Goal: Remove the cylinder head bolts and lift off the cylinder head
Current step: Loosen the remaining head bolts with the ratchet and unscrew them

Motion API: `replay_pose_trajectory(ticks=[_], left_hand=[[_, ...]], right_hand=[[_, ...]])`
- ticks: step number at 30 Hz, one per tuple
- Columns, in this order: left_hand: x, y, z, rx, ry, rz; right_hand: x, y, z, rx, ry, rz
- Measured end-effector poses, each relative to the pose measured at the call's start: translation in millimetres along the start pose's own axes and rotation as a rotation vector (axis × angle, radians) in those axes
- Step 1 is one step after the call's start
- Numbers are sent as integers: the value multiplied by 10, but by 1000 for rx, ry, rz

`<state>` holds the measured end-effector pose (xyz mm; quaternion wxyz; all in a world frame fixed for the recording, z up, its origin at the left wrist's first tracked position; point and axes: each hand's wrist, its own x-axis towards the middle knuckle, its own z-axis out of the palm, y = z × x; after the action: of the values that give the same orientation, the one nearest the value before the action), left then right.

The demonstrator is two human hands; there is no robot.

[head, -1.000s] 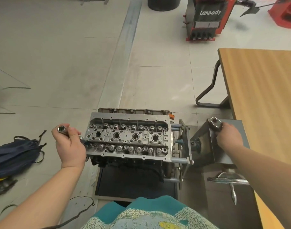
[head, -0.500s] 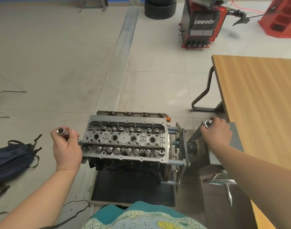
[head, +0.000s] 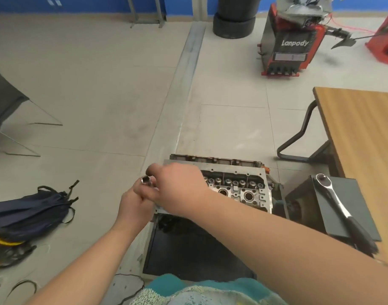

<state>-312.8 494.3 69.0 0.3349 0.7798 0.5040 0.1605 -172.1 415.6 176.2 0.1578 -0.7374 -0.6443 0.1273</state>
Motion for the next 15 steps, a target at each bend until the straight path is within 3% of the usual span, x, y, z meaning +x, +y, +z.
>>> replay_pose_trajectory(ticks=[2, 5, 11, 15], left_hand=[[107, -72, -106, 72, -110, -1], [243, -203, -241, -85, -195, 21], [547, -305, -450, -292, -521, 260], [775, -362, -516, -219, -692, 346]], right_hand=[[111, -193, 69, -56, -66, 24], [244, -311, 132, -99, -95, 93], [411, -391, 213, -233, -125, 233], [393, -415, 198, -260, -192, -7]])
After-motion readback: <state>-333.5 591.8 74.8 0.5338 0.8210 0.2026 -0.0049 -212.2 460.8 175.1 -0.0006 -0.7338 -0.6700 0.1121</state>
